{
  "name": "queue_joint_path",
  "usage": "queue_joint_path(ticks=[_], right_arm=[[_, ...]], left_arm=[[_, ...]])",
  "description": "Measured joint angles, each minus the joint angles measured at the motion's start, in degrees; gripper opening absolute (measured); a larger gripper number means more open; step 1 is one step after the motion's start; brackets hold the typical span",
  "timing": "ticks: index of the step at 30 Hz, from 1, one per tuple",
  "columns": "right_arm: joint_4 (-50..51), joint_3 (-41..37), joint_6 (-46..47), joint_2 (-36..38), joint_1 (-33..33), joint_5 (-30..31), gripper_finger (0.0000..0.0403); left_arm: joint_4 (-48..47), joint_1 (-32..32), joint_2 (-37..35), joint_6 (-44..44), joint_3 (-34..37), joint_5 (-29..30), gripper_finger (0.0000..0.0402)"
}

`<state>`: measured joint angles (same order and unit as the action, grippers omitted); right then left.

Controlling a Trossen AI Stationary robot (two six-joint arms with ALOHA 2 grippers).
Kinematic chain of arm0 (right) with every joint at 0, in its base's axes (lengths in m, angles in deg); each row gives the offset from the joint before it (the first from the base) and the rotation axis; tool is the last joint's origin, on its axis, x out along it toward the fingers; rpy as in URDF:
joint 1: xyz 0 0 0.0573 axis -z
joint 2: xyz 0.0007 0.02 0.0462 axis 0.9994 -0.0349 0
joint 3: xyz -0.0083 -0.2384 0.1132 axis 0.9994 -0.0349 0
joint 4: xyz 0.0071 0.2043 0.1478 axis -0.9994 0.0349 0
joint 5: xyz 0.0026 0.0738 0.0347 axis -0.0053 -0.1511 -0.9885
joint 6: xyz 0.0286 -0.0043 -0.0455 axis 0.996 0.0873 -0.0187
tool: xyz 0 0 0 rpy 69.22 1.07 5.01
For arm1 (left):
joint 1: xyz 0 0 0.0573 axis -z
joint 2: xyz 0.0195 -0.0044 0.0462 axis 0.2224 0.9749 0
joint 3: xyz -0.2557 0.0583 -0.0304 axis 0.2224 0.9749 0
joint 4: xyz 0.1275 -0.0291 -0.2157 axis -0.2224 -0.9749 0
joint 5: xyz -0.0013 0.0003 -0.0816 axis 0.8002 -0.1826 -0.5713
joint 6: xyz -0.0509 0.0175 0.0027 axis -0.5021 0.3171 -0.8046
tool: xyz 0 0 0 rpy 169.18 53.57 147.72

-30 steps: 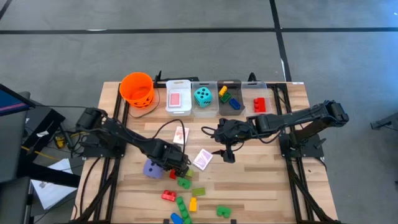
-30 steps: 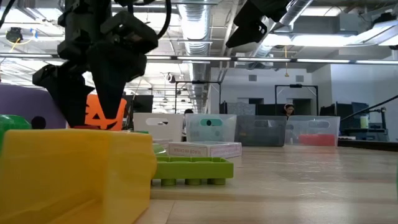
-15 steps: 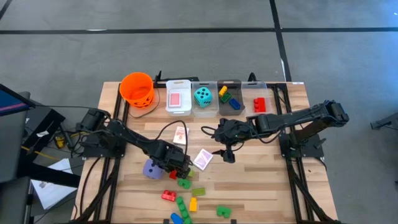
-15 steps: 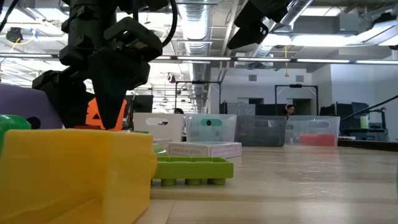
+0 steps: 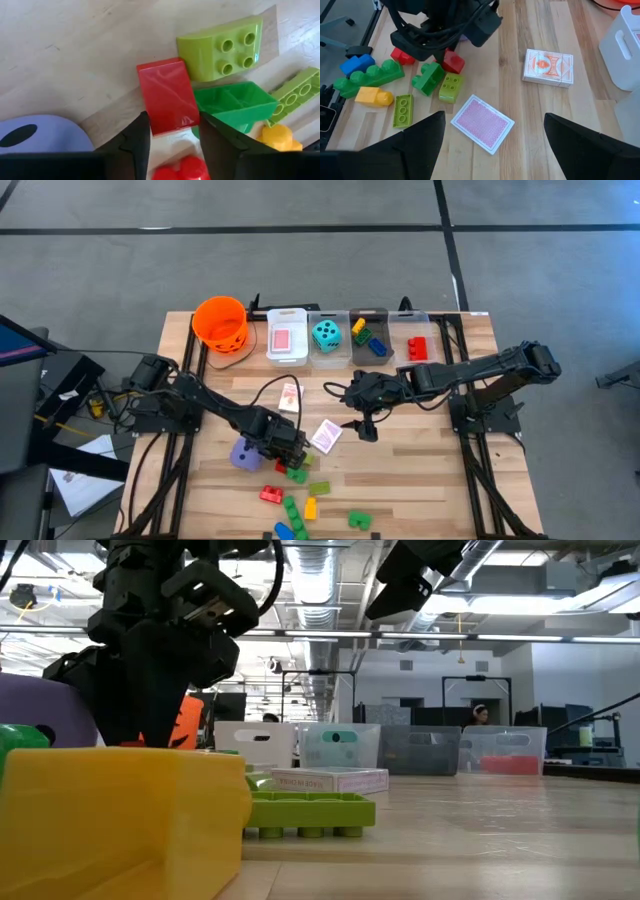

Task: Pick & Place Toys
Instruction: Put the small red game piece into the black bin

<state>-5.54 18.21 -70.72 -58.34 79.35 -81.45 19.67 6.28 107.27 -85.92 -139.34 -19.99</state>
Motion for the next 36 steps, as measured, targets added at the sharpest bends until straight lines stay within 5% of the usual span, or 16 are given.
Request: queue_joint_path(ticks=[18, 28, 36], right_arm=[[-0.3, 0.0, 1.5, 0.0, 0.0, 0.0, 0.0331], [-1.6, 0.0, 1.9, 3.8, -0.3, 0.6, 0.0331], [-1.8, 0.0, 0.6, 14.4, -0.3, 12.0, 0.0331]], left_arm=[[1.4, -1.9, -4.1, 6.3, 0.1, -1.0, 0.0129], [1.1, -4.8, -18.3, 9.5, 0.0, 17.3, 0.0129], [1.2, -6.0, -28.0, 10.7, 0.0, 33.2, 0.0129]])
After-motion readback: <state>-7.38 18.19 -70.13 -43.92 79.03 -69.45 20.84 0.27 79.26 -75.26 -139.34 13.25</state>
